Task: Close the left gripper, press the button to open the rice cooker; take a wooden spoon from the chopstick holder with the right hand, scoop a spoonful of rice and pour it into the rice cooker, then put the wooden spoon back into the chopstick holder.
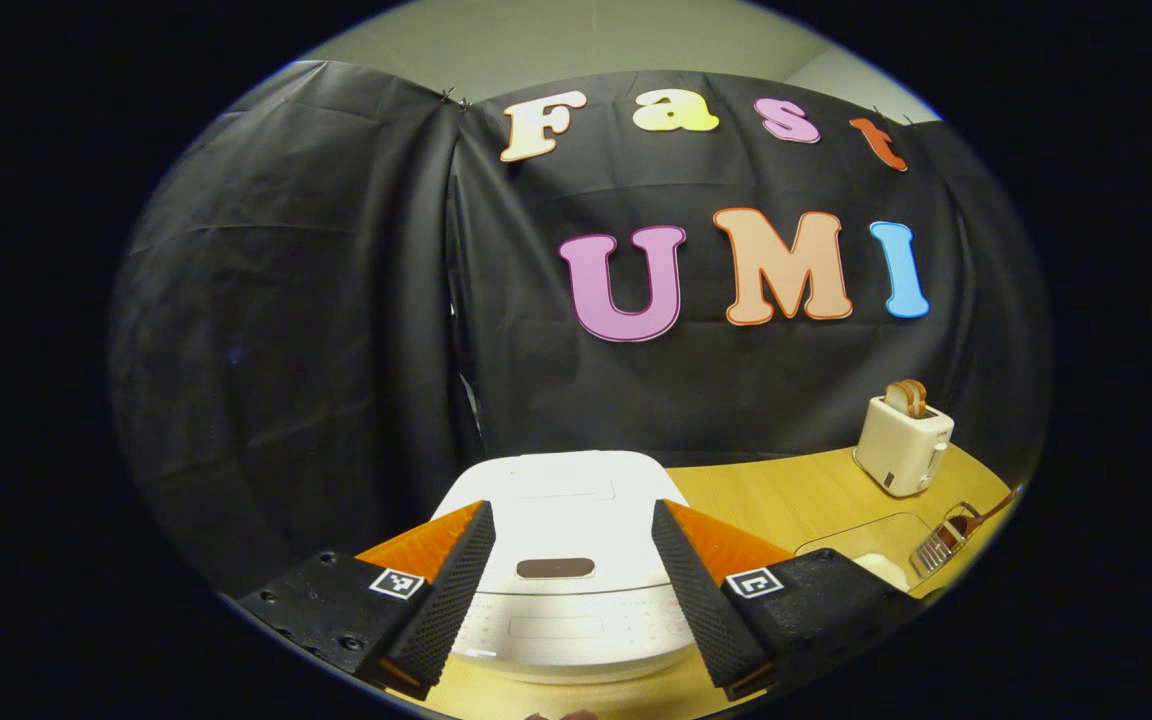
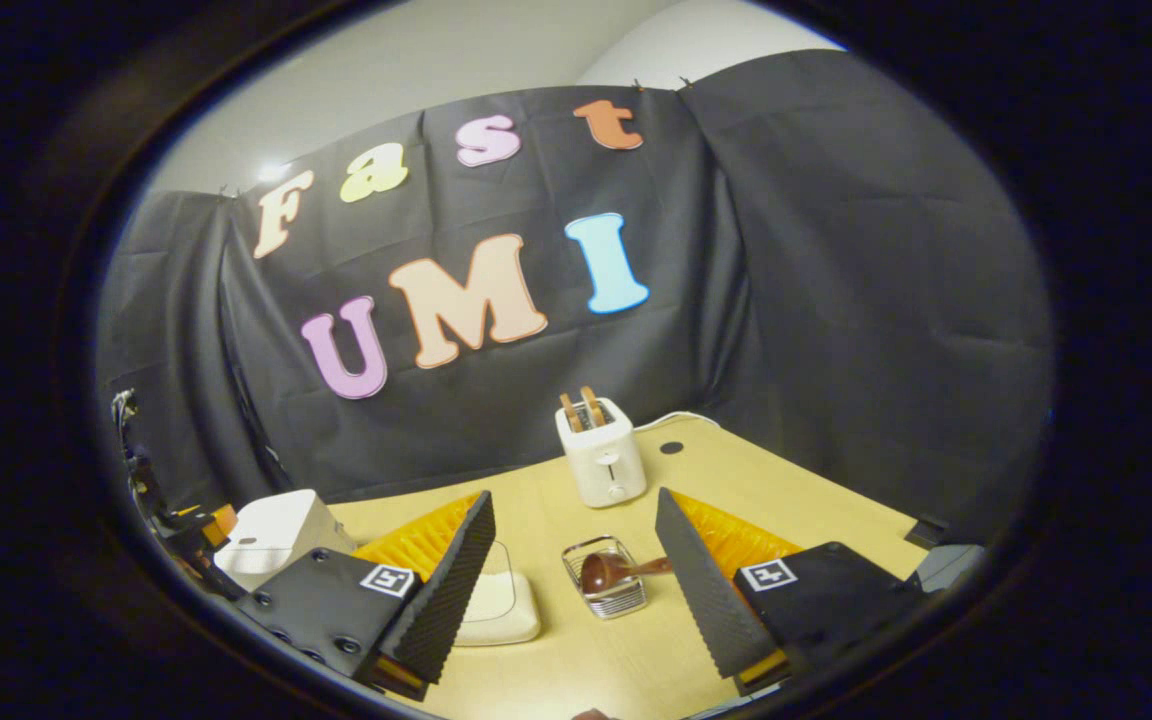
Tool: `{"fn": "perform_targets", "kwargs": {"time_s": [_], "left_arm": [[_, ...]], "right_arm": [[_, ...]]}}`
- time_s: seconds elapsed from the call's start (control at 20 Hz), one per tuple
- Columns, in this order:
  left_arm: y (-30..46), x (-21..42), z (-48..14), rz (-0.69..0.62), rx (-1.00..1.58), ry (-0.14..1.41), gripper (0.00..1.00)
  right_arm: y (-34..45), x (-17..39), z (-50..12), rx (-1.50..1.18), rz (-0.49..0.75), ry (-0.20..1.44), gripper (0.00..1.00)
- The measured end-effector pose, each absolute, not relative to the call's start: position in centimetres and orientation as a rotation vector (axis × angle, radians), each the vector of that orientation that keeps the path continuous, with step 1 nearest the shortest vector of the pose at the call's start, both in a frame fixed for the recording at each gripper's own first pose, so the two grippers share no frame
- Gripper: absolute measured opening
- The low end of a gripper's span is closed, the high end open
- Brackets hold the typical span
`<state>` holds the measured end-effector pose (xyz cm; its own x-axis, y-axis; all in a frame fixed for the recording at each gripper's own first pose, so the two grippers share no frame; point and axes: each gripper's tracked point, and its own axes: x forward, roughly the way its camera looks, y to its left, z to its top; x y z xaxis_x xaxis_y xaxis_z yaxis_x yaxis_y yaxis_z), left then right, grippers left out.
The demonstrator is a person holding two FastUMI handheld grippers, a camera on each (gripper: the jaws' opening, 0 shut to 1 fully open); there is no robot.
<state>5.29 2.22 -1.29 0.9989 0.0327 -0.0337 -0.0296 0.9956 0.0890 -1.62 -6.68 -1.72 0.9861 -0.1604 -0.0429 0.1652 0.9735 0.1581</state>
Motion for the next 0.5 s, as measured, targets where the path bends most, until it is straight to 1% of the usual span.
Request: {"fn": "perform_targets", "kwargs": {"time_s": [0.15, 0.25, 0.5], "left_arm": [[-0.8, 3.6, -1.2, -0.016, 0.009, 0.053, 0.93], [-2.7, 3.1, -1.6, -0.053, -0.040, 0.071, 0.94], [-5.1, 2.8, -3.8, -0.102, -0.038, 0.140, 0.94]], "right_arm": [[-5.6, -1.4, -1.5, 0.146, -0.114, 0.027, 1.00], [-5.3, -1.5, -1.6, 0.127, -0.105, 0.027, 1.00], [-4.7, -2.0, -2.2, 0.109, -0.095, 0.032, 1.00]]}}
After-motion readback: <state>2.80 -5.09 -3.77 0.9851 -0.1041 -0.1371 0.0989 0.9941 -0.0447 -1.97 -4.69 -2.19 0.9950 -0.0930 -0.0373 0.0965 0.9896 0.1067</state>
